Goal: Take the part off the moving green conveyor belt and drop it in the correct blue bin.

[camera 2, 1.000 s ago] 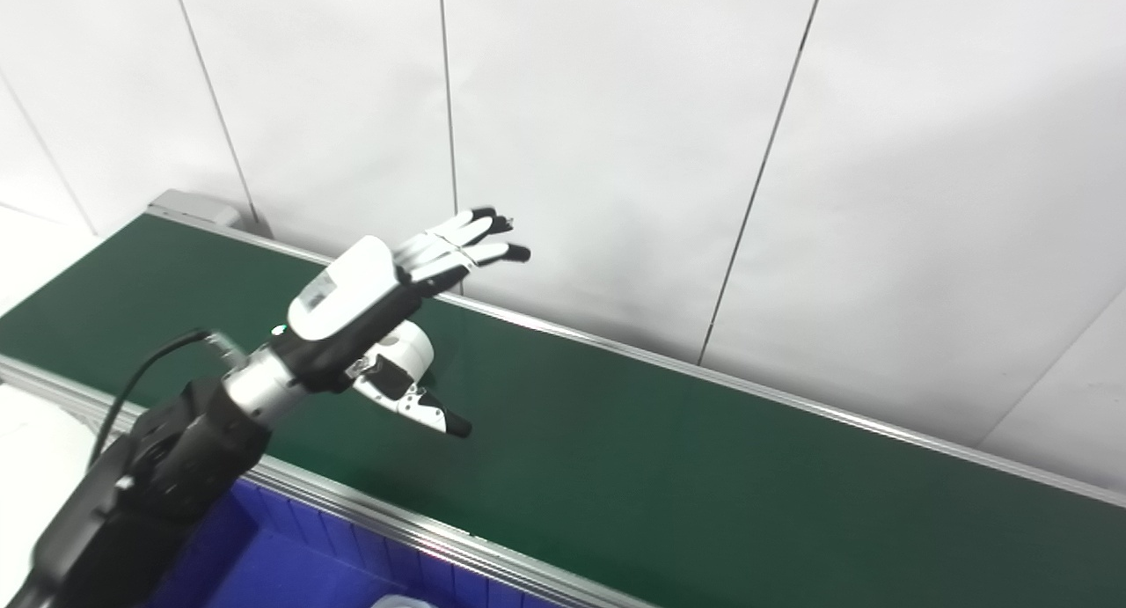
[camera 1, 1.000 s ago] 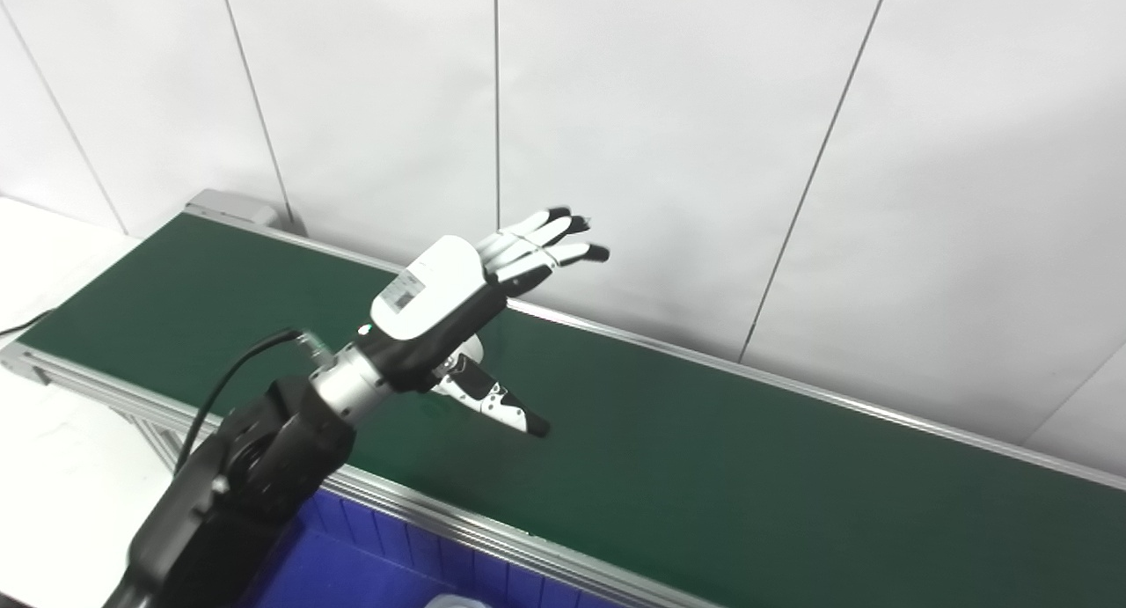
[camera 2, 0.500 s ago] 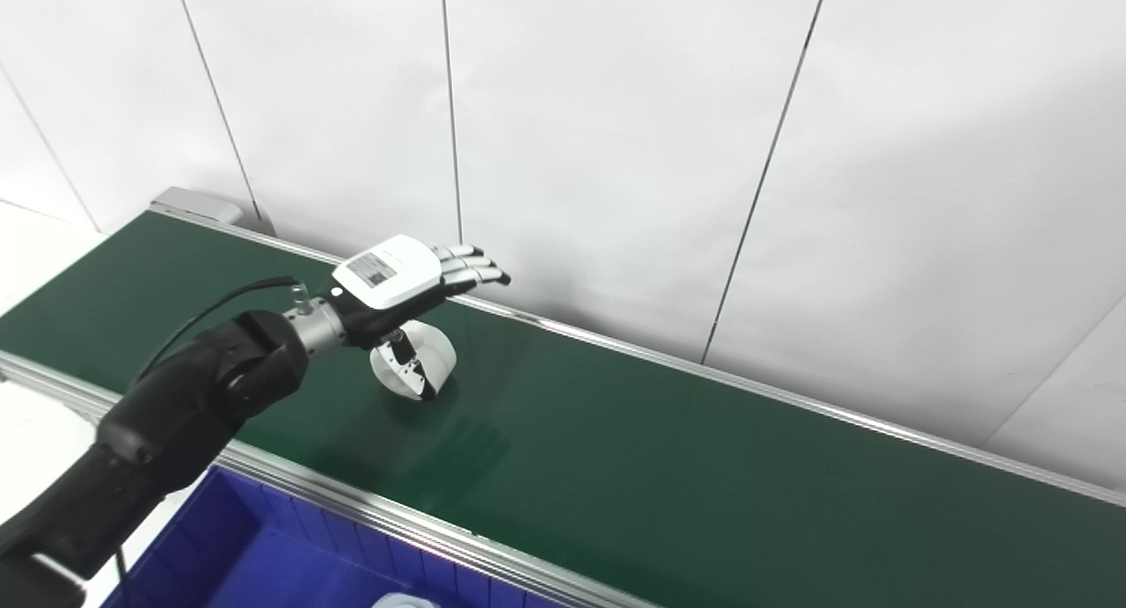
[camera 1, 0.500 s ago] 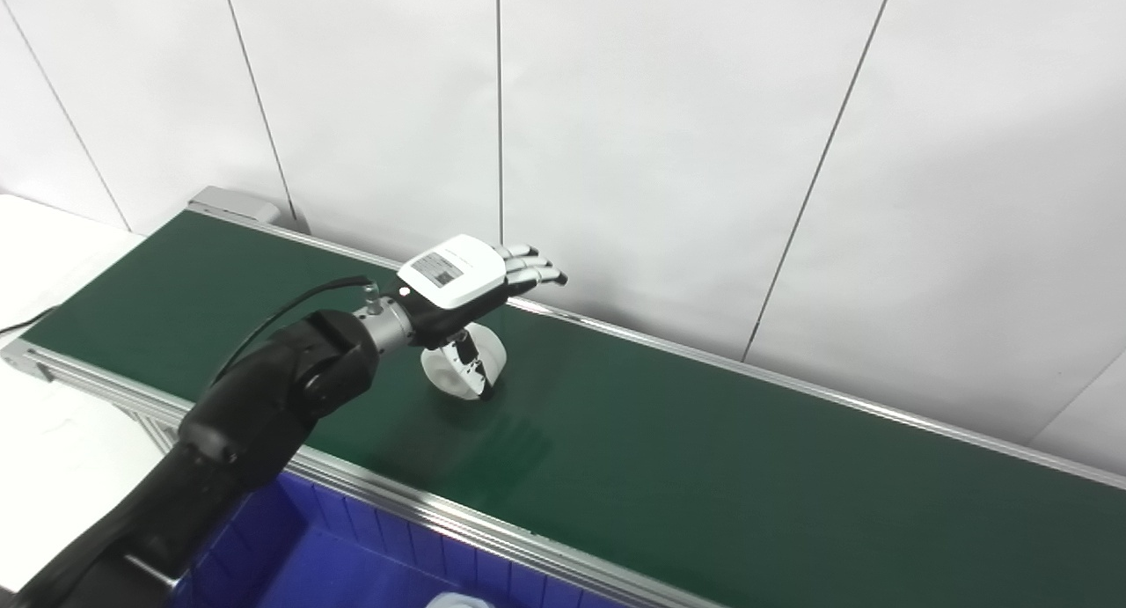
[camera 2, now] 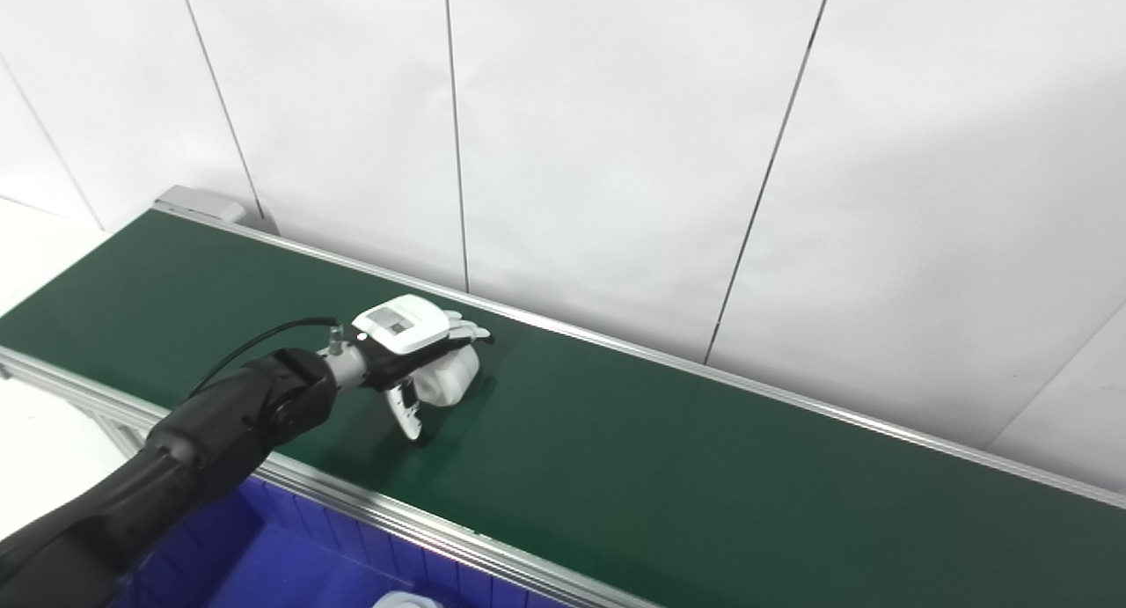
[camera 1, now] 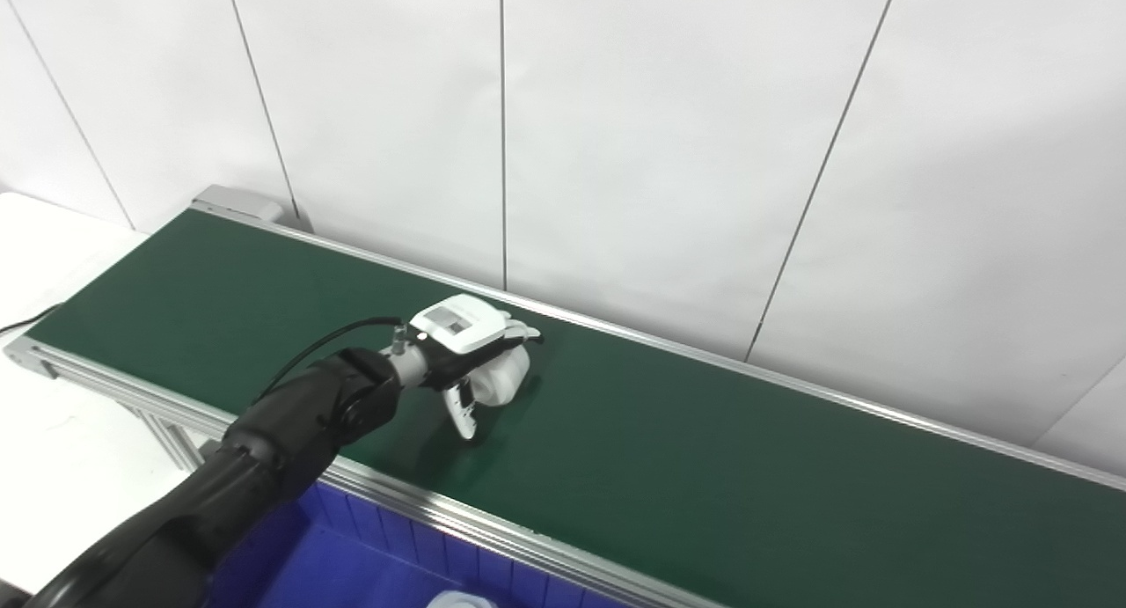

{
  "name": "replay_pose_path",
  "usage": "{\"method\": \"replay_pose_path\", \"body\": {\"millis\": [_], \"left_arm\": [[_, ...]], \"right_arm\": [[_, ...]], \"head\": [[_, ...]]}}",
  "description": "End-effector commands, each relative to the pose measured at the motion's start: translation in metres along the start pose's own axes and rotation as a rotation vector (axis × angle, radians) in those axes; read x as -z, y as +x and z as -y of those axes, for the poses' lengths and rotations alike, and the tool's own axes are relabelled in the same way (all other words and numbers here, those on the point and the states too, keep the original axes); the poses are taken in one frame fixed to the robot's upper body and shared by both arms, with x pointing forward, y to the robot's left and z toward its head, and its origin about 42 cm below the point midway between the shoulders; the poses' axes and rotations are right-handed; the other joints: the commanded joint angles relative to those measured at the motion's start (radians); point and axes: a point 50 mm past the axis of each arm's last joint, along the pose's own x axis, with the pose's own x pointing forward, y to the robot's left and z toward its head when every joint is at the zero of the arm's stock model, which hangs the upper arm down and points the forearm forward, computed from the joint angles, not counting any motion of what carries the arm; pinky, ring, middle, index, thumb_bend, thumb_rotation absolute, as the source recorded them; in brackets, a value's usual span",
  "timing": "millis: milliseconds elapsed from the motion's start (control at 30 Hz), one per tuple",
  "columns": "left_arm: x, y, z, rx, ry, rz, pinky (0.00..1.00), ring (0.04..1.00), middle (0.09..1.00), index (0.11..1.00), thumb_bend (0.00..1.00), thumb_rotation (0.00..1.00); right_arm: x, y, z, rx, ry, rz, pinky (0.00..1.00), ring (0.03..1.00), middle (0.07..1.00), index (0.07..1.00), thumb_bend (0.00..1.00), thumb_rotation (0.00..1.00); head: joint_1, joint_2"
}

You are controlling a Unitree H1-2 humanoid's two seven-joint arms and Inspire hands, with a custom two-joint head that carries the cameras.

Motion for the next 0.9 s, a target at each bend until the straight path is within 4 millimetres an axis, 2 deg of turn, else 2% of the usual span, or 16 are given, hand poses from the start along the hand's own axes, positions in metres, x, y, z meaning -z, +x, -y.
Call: {"method": "replay_pose_path", "body": {"millis": [0, 33, 100, 133, 167, 200, 233, 267, 300, 367, 467, 533, 867], "left_arm": [[0.002, 0.01, -0.015, -0.003, 0.059, -0.017, 0.89, 0.938, 0.924, 0.918, 1.0, 0.22], [0.001, 0.012, -0.012, -0.006, 0.075, -0.007, 0.88, 0.931, 0.916, 0.913, 1.0, 0.22], [-0.002, 0.014, -0.009, -0.056, 0.089, 0.024, 0.84, 0.874, 0.865, 0.867, 1.0, 0.14], [-0.003, 0.014, -0.008, -0.108, 0.084, 0.05, 0.79, 0.828, 0.824, 0.826, 1.0, 0.09], [-0.004, 0.015, -0.007, -0.145, 0.079, 0.067, 0.69, 0.729, 0.742, 0.743, 0.97, 0.03], [-0.006, 0.015, -0.005, -0.189, 0.048, 0.083, 0.67, 0.711, 0.727, 0.728, 0.96, 0.02], [-0.007, 0.016, -0.004, -0.217, 0.027, 0.092, 0.59, 0.631, 0.667, 0.663, 0.87, 0.01], [-0.009, 0.016, -0.003, -0.239, 0.008, 0.098, 0.56, 0.604, 0.647, 0.641, 0.83, 0.0], [-0.011, 0.016, -0.001, -0.263, -0.005, 0.108, 0.53, 0.567, 0.586, 0.558, 0.68, 0.0], [-0.016, 0.017, 0.0, -0.29, -0.014, 0.131, 0.47, 0.521, 0.538, 0.483, 0.55, 0.0], [-0.021, 0.019, 0.001, -0.299, -0.025, 0.154, 0.46, 0.505, 0.522, 0.469, 0.52, 0.0], [-0.023, 0.019, 0.001, -0.3, -0.024, 0.167, 0.45, 0.442, 0.515, 0.492, 0.5, 0.0], [-0.022, 0.019, -0.021, -0.32, 0.037, 0.221, 0.41, 0.399, 0.482, 0.527, 0.5, 0.0]], "right_arm": [[-0.01, -0.002, -0.006, -0.004, 0.01, 0.072, 1.0, 0.963, 1.0, 1.0, 0.88, 1.0], [-0.01, -0.003, -0.006, -0.005, 0.01, 0.072, 1.0, 0.962, 1.0, 1.0, 0.88, 1.0], [-0.01, -0.003, -0.007, -0.005, 0.011, 0.073, 1.0, 0.963, 1.0, 1.0, 0.89, 1.0], [-0.01, -0.003, -0.007, -0.005, 0.012, 0.074, 1.0, 0.962, 1.0, 1.0, 0.89, 1.0], [-0.01, -0.003, -0.007, -0.005, 0.013, 0.074, 1.0, 0.96, 1.0, 1.0, 0.89, 1.0], [-0.011, -0.003, -0.007, -0.006, 0.012, 0.075, 1.0, 0.959, 1.0, 1.0, 0.89, 1.0], [-0.011, -0.003, -0.007, -0.006, 0.011, 0.075, 1.0, 0.957, 1.0, 1.0, 0.88, 1.0], [-0.011, -0.003, -0.007, -0.007, 0.012, 0.076, 0.99, 0.956, 1.0, 1.0, 0.88, 1.0], [-0.011, -0.003, -0.007, -0.007, 0.012, 0.076, 0.99, 0.954, 1.0, 1.0, 0.89, 1.0], [-0.011, -0.003, -0.008, -0.007, 0.018, 0.075, 0.99, 0.954, 1.0, 1.0, 0.88, 1.0], [-0.011, -0.004, -0.008, -0.009, 0.021, 0.075, 0.99, 0.955, 1.0, 1.0, 0.89, 1.0], [-0.011, -0.004, -0.009, -0.01, 0.022, 0.075, 0.99, 0.957, 1.0, 1.0, 0.89, 1.0], [-0.012, -0.003, -0.012, -0.017, 0.026, 0.078, 0.99, 0.959, 1.0, 1.0, 0.9, 1.0]], "head": [[0.001, 0.0], [-0.001, 0.001], [-0.003, 0.001], [-0.003, 0.001], [-0.004, 0.002], [-0.005, 0.002], [-0.005, 0.004], [-0.005, 0.005], [-0.005, 0.005], [-0.006, 0.005], [-0.006, 0.006], [-0.007, 0.007], [-0.005, 0.012]]}}
